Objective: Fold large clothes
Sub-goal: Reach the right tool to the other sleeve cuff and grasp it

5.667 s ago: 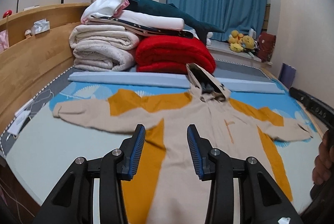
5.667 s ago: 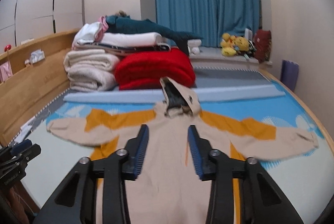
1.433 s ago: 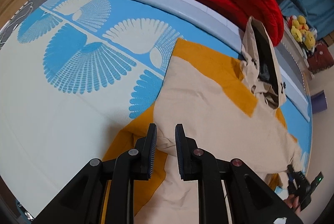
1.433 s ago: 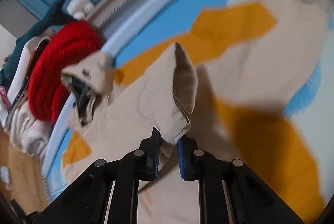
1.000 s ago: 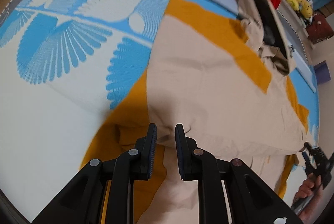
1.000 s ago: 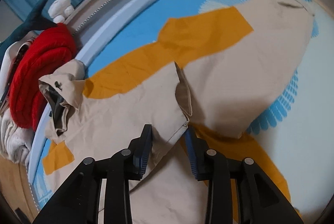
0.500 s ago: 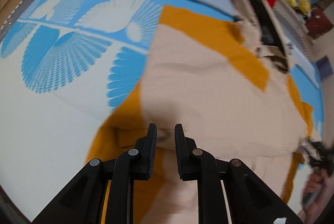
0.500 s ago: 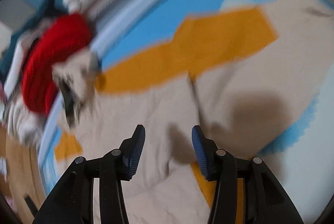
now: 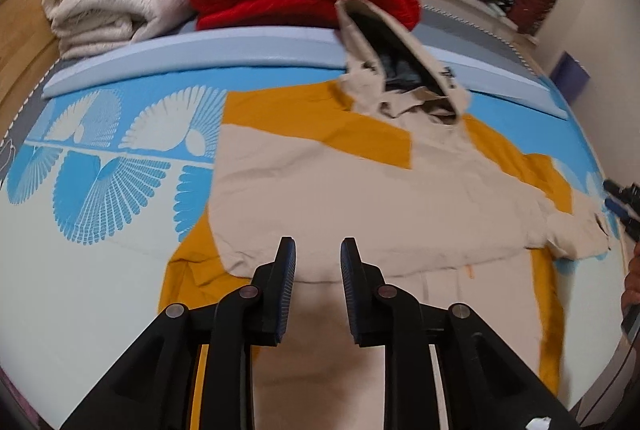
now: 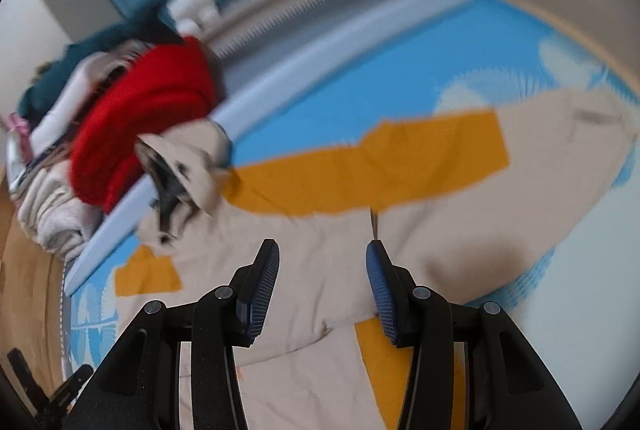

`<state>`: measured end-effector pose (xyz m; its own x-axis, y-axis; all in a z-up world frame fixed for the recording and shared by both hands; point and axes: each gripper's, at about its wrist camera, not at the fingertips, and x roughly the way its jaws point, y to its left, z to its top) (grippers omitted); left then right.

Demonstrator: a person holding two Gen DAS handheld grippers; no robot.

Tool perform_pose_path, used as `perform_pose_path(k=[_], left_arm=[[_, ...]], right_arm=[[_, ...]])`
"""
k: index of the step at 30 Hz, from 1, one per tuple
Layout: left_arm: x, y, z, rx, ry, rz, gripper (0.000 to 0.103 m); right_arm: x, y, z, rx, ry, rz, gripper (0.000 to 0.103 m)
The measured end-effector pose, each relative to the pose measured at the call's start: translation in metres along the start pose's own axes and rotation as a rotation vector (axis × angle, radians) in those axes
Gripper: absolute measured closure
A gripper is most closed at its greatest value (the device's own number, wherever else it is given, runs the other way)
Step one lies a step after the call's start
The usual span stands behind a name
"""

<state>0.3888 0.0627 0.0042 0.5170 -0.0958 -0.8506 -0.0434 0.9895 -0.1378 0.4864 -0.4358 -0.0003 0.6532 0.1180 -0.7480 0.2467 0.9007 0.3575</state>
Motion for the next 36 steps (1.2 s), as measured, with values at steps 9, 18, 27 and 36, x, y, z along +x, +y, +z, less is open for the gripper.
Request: perform_pose_path(k=[9, 18, 27, 36], left_arm=[[-0.037, -0.044, -0.028, 0.067, -0.064, 0.011, 0.081], [-0.043, -0.071, -0.043, 0.099, -0.071, 0.008, 0.081], [-0.024, -0.092, -0.036, 0.111, -0.042, -0.011, 0.081], [-0.004, -0.105, -0.026, 0.124, -0.019, -0.031, 0.081]], right_arm=[[-0.091, -0.011, -0.008, -0.089, -0.214, -0.051, 0.056], [-0.120, -0.059, -0.009, -0.064, -0.236, -0.042, 0.061], [-0.116, -0.154, 0.025, -0.023, -0.216, -0.115, 0.087], [-0.095, -0.279, 0.036, 0.200, -0.185, -0.183, 0.085]])
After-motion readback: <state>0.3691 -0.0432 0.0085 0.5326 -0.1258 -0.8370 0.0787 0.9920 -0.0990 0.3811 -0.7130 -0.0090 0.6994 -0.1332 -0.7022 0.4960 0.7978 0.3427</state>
